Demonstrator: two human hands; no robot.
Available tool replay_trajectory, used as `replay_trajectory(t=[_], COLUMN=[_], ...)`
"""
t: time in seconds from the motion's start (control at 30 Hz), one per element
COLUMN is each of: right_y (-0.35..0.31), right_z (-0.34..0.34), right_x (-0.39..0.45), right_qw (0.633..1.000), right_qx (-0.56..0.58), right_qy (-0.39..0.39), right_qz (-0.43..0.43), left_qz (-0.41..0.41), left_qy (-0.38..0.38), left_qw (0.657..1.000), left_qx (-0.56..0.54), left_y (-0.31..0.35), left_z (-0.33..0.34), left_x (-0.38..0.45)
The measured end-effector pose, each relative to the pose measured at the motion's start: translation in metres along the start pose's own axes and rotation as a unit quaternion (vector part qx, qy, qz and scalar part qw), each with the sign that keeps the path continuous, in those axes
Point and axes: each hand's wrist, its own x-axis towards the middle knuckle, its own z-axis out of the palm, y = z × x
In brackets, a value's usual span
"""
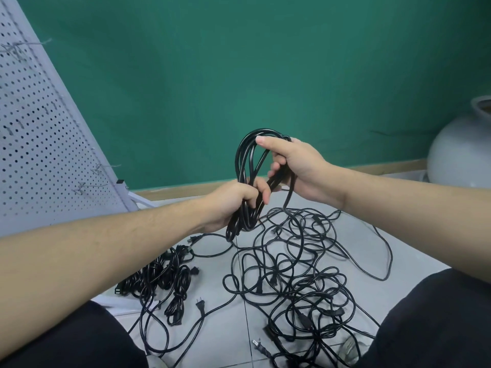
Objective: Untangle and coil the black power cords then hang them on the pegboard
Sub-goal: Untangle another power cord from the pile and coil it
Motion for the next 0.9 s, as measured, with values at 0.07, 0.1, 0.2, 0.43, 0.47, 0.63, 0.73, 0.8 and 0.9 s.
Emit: replay_trajectory(t=[0.07,0.1,0.2,0.43,0.47,0.63,0.73,0.8,0.9], right_y=[0.001,0.000,-0.002,0.001,0.005,0.026,0.027,0.028,0.033], right_z=[0.000,0.000,0.000,-0.008,-0.012,-0.022,-0.020,-0.017,-0.011], right_x=[0.000,0.001,0.001,0.002,0.001,-0.006,-0.014,-0.017,-0.017], right_qw=[0.999,0.999,0.998,0.995,0.990,0.922,0.887,0.887,0.904], right_qx=[0.031,0.051,0.056,-0.035,-0.048,-0.227,-0.296,-0.309,-0.275], right_qy=[0.003,0.000,-0.008,-0.069,-0.101,-0.240,-0.295,-0.293,-0.266], right_qz=[0.007,0.011,0.010,0.059,0.085,0.200,0.197,0.179,0.190], left_qz=[-0.004,-0.005,-0.008,0.039,0.055,0.104,0.103,0.097,0.107], left_qy=[-0.035,-0.056,-0.080,-0.008,0.020,0.175,0.218,0.232,0.249], left_qw=[0.999,0.996,0.991,0.982,0.979,0.950,0.943,0.940,0.933], left_qx=[-0.035,-0.066,-0.111,-0.183,-0.195,-0.238,-0.228,-0.229,-0.236], left_y=[0.002,0.003,0.004,0.011,0.013,0.021,0.019,0.018,0.019], left_z=[0.004,0.006,0.008,0.011,0.009,-0.011,-0.021,-0.024,-0.020], left_x=[-0.001,-0.001,0.002,0.002,0.003,0.012,0.013,0.011,0.011])
